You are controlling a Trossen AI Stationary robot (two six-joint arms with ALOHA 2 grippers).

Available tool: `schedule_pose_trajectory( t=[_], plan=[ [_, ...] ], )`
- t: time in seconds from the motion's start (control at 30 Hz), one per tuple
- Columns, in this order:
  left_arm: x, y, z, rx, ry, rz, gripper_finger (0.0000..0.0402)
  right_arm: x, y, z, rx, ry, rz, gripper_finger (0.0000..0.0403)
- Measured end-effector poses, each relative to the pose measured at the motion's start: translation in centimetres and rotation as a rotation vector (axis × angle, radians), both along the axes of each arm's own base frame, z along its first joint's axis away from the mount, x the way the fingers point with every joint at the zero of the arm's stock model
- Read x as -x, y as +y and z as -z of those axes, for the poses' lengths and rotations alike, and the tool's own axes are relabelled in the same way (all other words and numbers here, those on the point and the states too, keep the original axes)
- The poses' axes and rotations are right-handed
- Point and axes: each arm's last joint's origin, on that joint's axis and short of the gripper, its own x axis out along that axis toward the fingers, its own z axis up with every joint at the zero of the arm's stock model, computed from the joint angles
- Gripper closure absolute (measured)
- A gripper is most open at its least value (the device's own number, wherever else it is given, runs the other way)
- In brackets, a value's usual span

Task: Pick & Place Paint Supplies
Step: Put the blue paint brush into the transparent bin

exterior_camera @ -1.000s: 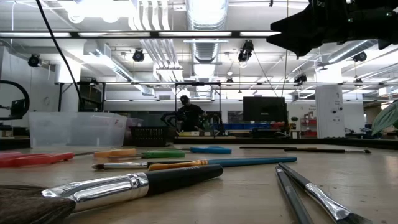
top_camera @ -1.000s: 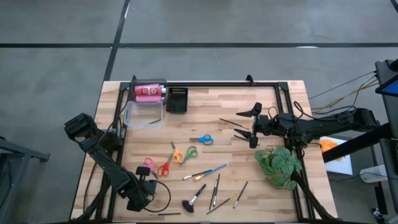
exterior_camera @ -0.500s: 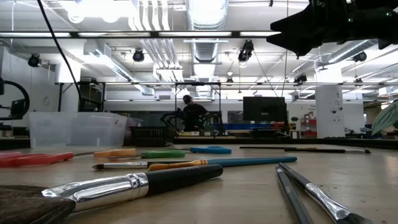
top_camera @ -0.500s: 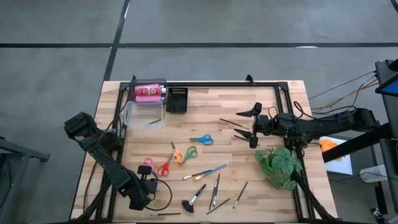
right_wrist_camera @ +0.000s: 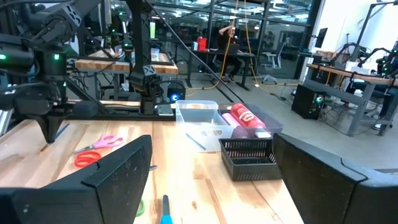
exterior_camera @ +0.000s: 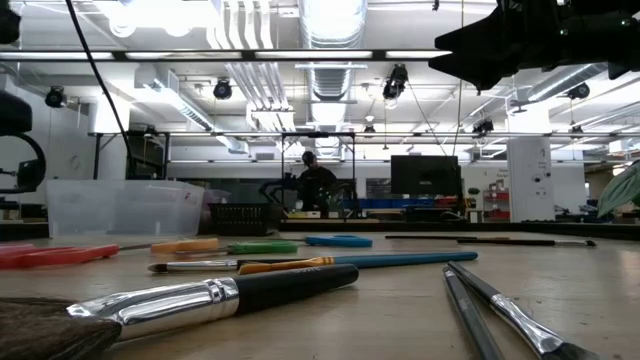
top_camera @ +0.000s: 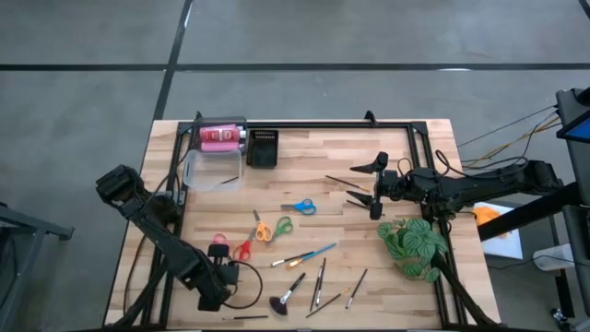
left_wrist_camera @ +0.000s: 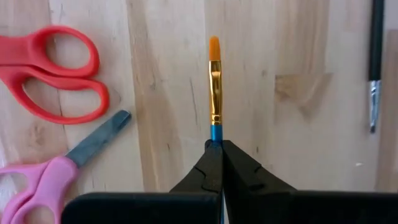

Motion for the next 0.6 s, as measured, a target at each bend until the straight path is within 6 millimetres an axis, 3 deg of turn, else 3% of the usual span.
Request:
schedule_pose_trajectory(
  t=[0.33,0.6],
  plan=[
    [-2.7,1.0,-2.4,0.025,-0.015,-0.089,0.0401,0.0,0.0,0.0,0.0,0.0,0.0,0.0072],
    [-4.9,3.0,-5.1,-0.001,0.017,-0.186,0.0401,0.0,0.0,0.0,0.0,0.001,0.0,0.0072]
  ],
)
